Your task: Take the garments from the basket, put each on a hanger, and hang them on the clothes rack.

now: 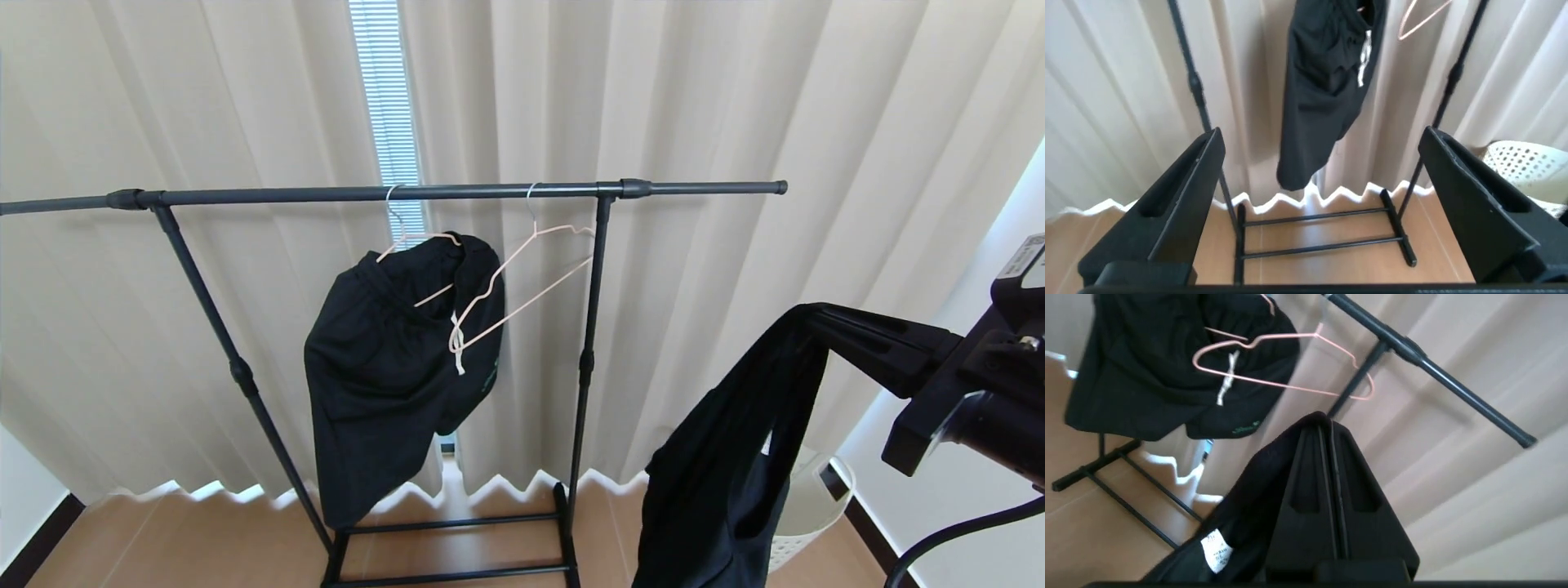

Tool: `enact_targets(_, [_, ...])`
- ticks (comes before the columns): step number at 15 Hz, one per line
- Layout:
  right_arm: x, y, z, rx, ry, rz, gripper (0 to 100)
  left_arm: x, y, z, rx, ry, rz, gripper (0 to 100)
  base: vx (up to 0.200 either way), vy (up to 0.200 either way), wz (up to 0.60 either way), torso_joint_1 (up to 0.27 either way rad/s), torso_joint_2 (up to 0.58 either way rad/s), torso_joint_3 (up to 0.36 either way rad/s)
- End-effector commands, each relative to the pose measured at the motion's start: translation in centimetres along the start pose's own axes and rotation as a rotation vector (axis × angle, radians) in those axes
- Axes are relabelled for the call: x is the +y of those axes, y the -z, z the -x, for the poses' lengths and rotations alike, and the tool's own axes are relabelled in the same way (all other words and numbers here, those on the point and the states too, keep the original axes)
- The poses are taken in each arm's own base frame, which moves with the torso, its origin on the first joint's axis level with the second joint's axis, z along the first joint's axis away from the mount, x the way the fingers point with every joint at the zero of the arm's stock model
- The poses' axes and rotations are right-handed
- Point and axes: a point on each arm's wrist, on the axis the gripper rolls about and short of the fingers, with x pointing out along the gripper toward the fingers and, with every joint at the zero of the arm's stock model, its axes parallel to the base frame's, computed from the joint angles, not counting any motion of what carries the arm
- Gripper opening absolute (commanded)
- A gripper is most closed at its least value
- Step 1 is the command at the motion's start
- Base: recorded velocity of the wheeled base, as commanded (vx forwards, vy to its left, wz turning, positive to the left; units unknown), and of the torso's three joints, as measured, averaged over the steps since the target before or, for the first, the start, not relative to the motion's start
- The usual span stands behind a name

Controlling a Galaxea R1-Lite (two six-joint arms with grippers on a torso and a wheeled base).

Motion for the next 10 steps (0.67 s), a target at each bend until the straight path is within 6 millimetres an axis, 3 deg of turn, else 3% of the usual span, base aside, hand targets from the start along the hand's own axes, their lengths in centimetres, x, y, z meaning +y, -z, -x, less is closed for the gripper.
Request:
enact_targets(1, [0.0, 0.2, 0.1, 0.007, 0.001, 0.001, 0, 0.0, 0.0, 0.0, 0.003, 0.0, -0.004, 100, 0.0, 0.0, 0.0, 0.0, 0.0, 0.0])
enact_targets(8, [0.3, 1.0, 0.3, 0.048, 0.021, 0.009, 0, 0.0, 0.0, 0.0, 0.008, -0.002, -0.058, 100, 0.0, 0.0, 0.0, 0.0, 0.0, 0.0])
enact_targets(10, [0.3, 1.0, -0.1, 0.07, 0.047, 0.048, 0, 0.1, -0.2, -1.1, 0.152, -0.016, -0.047, 100, 0.0, 0.0, 0.0, 0.0, 0.0, 0.0])
